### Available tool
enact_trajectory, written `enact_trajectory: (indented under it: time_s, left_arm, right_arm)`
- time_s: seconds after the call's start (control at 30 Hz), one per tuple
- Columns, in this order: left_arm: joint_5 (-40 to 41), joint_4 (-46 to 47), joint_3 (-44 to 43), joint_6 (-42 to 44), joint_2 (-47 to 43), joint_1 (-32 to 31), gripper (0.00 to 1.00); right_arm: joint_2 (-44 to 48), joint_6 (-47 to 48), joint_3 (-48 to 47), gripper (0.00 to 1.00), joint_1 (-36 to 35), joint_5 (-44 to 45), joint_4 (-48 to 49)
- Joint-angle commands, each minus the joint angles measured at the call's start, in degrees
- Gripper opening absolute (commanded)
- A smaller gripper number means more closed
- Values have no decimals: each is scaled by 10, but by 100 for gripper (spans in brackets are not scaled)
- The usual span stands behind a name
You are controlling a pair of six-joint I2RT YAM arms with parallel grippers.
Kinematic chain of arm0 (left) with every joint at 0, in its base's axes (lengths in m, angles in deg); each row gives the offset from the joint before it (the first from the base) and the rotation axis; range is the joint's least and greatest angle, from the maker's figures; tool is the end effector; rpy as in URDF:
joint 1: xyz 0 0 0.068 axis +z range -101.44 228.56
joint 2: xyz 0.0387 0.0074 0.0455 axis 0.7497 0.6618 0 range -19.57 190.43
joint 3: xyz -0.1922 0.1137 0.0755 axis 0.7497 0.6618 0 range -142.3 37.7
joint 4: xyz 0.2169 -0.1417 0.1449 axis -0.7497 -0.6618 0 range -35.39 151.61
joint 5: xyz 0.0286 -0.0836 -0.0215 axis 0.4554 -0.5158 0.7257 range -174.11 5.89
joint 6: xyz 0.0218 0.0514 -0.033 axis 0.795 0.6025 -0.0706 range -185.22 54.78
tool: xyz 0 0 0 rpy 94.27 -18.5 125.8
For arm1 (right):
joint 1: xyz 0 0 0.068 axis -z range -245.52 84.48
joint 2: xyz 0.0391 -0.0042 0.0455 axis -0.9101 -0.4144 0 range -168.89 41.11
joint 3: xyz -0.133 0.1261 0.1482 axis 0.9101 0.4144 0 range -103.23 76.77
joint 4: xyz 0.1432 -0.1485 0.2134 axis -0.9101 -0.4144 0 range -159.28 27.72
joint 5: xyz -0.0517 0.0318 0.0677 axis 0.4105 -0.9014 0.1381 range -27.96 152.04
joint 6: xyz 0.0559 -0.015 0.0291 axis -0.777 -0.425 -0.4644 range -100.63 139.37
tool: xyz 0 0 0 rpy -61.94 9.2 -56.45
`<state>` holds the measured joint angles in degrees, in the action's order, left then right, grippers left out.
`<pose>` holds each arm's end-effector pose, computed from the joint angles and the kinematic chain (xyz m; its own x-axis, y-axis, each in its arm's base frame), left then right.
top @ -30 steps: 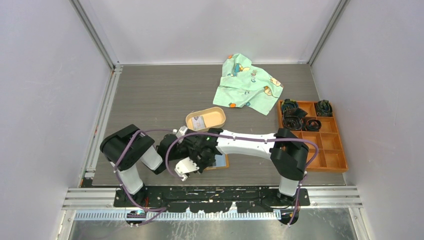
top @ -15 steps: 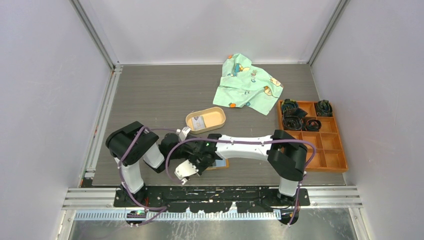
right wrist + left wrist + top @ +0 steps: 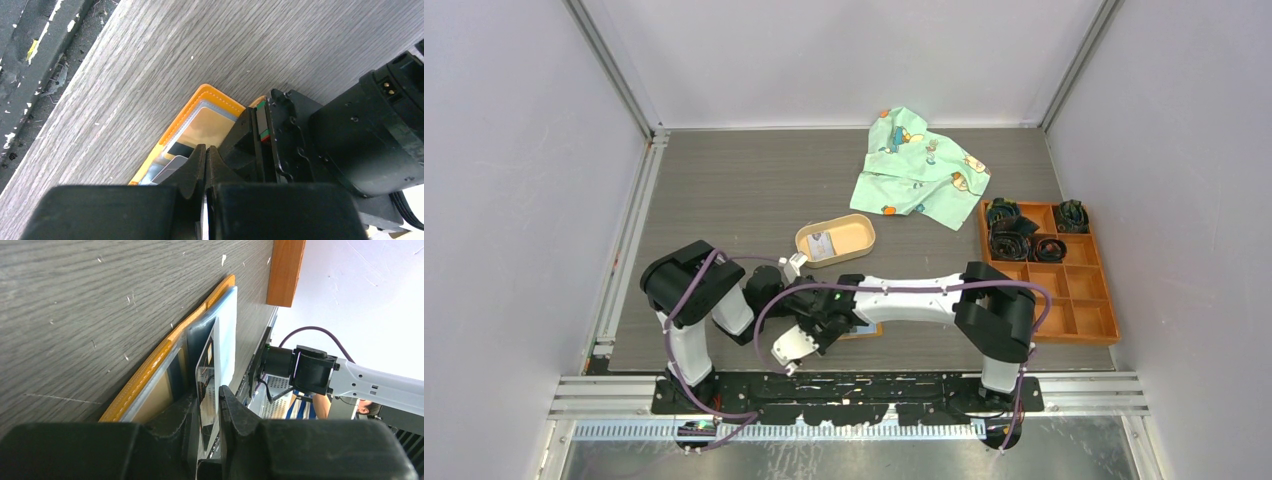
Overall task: Put the credit cards into the card holder
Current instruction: Insert the credit card into the card holder.
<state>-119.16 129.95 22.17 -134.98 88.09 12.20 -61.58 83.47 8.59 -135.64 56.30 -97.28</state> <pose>0.1789 -0.1678 -0.0027 -0.9648 -0.2435 -0.0993 0.0096 0.3446 -0.9387 0.1244 0.3589 0.1064 0.7132 -0.6596 -0.2372 -0.7005 -0.6590 -0.2739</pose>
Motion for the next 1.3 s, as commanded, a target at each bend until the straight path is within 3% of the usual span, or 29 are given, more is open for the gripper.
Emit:
enact_trajectory:
  time_s: [0.0,0.33,0.97,1.1,1.27]
  left_arm:
    - [4,-5,0,27,11,0,21]
    - [1,-12,-5,29,10,0,25]
    - [0,-69,-25,43,-26,1,30]
    - [6,-103,-34,57,-57,1,30]
    - [16,-186,-52,90,-121,1,30]
  right_arm:
    - [-9,16,6,5,-1,15,32]
    - [0,49,20,4,23,26,3]
    - [53,62,21,5,96,-53,-73]
    - [81,56,9,10,117,-114,-107]
    - [127,49,13,26,163,-196,-137]
